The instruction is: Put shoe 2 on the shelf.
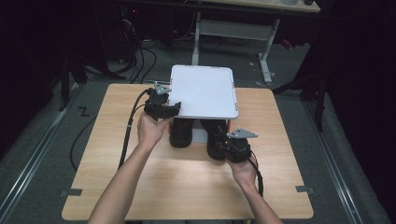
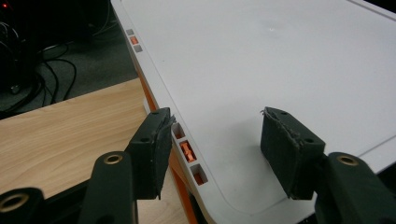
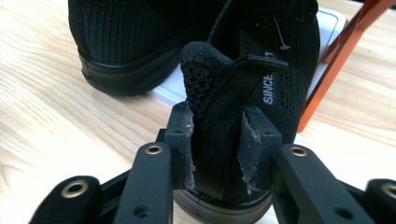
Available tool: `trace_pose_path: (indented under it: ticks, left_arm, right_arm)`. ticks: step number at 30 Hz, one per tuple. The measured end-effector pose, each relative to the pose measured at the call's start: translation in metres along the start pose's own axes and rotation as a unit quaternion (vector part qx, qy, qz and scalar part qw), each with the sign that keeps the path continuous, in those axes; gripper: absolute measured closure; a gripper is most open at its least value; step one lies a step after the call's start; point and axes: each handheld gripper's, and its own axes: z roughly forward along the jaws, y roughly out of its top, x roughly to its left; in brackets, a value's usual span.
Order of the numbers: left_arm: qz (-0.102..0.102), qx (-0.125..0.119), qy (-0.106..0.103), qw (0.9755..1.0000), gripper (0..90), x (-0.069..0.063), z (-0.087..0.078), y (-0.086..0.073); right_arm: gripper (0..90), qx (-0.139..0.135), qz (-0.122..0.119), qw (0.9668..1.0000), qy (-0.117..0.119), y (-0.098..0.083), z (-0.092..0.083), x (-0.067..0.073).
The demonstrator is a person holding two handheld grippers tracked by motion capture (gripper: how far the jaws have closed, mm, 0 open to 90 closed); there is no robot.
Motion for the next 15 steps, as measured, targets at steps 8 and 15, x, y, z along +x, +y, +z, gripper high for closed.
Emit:
trace_pose_path:
  ticks: [8, 15]
  left_arm:
    - [-0.001, 0.003, 0.000, 1.0000, 45.5, 0.000, -0.001, 0.000]
    - [-0.007, 0.005, -0.003, 1.0000, 46.2, 0.002, -0.002, 0.001]
  right_arm:
    - [72.2, -0.002, 0.006, 1.0000, -0.002, 0.009, 0.008, -0.003]
    - [72.5, 0.002, 0.004, 1.0000, -0.006, 0.017, 0.015, -0.003]
